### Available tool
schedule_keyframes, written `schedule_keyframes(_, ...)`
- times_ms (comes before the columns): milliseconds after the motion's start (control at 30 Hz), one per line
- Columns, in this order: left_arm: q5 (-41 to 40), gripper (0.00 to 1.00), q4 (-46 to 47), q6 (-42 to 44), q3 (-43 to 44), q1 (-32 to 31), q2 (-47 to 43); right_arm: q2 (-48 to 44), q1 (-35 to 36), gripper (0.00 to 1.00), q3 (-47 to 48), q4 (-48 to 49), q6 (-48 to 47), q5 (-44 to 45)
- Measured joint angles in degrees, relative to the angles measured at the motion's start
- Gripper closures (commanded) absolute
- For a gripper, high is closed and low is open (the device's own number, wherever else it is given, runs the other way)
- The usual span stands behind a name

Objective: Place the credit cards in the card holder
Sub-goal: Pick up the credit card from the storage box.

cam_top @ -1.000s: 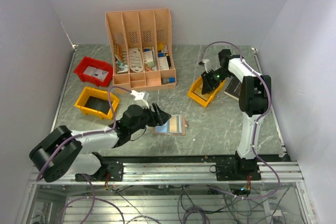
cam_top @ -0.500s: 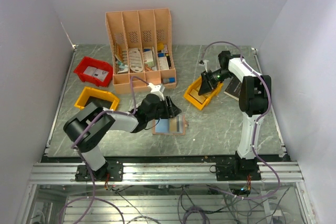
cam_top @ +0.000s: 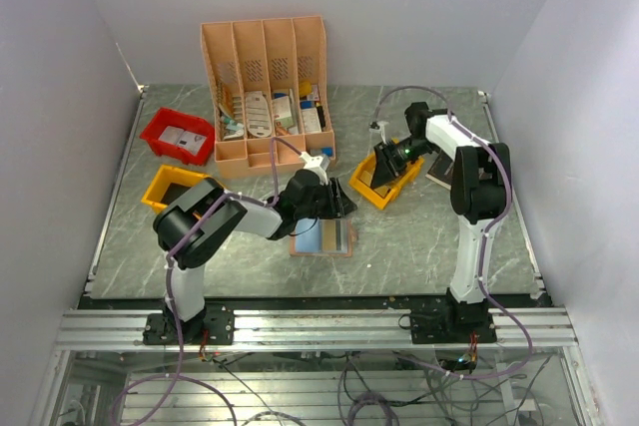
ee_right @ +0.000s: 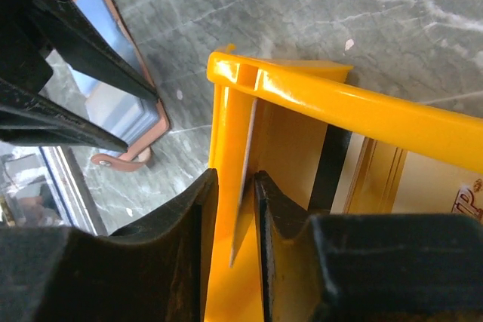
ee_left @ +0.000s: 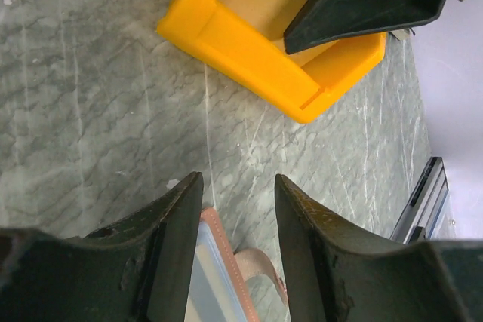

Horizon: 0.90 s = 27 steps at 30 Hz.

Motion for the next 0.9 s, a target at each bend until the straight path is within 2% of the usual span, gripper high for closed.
schedule_keyframes(133, 0.9, 0.47, 0.1, 0.1, 1.3, 0.0, 1.1, -0.5, 0.8, 0.76, -0.4, 2.0, 1.2, 2.5)
schedule_keyframes(300, 1.8, 0.48, 0.2, 0.2, 2.3, 0.0, 2.4, -0.6, 1.2, 0.91, -0.4, 3.3, 2.1, 4.1)
schedule_keyframes(367, 2.1, 0.48, 0.2, 0.2, 2.3, 0.0, 2.5, -0.6, 1.2, 0.91, -0.2, 3.4, 2.4, 4.5)
schedule_keyframes(500, 2.2, 0.48, 0.2, 0.4, 2.3, 0.0, 2.5, -0.6, 1.5, 0.83, 0.3, 3.7, 2.4, 5.3)
schedule_keyframes(600, 2.2, 0.48, 0.2, 0.5, 2.3, 0.0, 2.5, -0.6, 2.2, 0.83, 0.3, 3.9, 2.4, 6.3)
schedule_keyframes(833, 2.2, 0.49, 0.2, 0.7, 2.3, 0.0, 2.5, -0.3, 4.0, 0.89, 0.3, 4.2, 2.3, 7.4)
schedule_keyframes(900, 2.2, 0.49, 0.2, 0.6, 2.3, 0.0, 2.5, 0.0, 4.1, 0.95, 0.3, 4.3, 2.3, 7.5)
